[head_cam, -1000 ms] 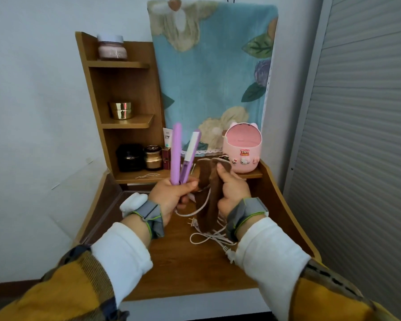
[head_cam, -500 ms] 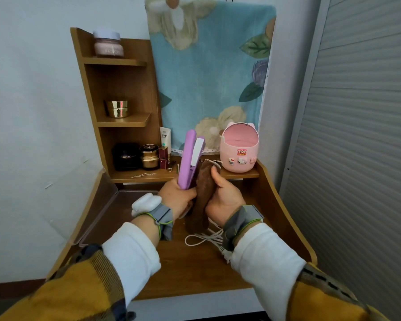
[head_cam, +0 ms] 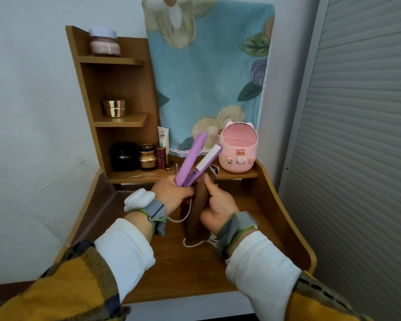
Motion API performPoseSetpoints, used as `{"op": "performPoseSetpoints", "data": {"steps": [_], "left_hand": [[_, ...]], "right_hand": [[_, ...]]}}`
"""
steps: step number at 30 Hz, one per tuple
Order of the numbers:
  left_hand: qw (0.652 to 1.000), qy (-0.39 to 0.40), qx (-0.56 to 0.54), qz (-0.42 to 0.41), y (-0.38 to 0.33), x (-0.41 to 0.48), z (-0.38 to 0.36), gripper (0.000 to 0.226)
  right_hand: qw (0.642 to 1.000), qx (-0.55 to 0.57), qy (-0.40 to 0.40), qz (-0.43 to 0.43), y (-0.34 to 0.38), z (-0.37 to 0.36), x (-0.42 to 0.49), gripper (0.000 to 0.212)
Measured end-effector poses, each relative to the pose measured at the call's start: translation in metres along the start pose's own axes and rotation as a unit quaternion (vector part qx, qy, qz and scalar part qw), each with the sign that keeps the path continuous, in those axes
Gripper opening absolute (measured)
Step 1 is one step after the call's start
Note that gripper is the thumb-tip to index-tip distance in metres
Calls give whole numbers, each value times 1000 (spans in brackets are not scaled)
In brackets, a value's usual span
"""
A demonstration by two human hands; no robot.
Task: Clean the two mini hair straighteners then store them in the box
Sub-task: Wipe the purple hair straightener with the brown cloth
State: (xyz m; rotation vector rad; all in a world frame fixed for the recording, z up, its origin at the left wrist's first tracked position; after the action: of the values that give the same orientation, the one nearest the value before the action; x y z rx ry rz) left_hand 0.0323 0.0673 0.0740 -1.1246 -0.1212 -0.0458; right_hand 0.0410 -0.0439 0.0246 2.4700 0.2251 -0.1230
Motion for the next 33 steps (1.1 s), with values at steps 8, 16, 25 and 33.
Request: {"op": "performPoseSetpoints", "data": {"steps": [8, 16, 25, 33], "left_hand": [[989, 70, -115, 66, 11, -5, -8, 11], [976, 54, -211, 28, -1, -2, -11, 16], [970, 55, -233, 49, 10, 4, -19, 16], [975, 95, -183, 88, 27, 2, -22, 16]], "right_hand": [[993, -58, -102, 17, 7, 6, 14, 26], [998, -58, -27, 26, 25, -3, 11, 36], [999, -43, -8, 23, 19, -4, -1, 48], [987, -134, -76, 51, -1, -3, -9, 14]]}}
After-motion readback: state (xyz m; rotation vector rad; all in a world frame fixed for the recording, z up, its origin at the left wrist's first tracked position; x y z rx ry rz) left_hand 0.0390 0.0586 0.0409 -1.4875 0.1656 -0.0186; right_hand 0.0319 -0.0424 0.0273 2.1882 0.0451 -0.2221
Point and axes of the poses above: each hand's wrist, its own x-axis towards the middle knuckle, its own z-axis out of the back of the hand, y = z × x, the point moved 5 cm from there along x, towards the middle knuckle, and after that the axes turned 2 degrees about y, right-handed, at the moved point
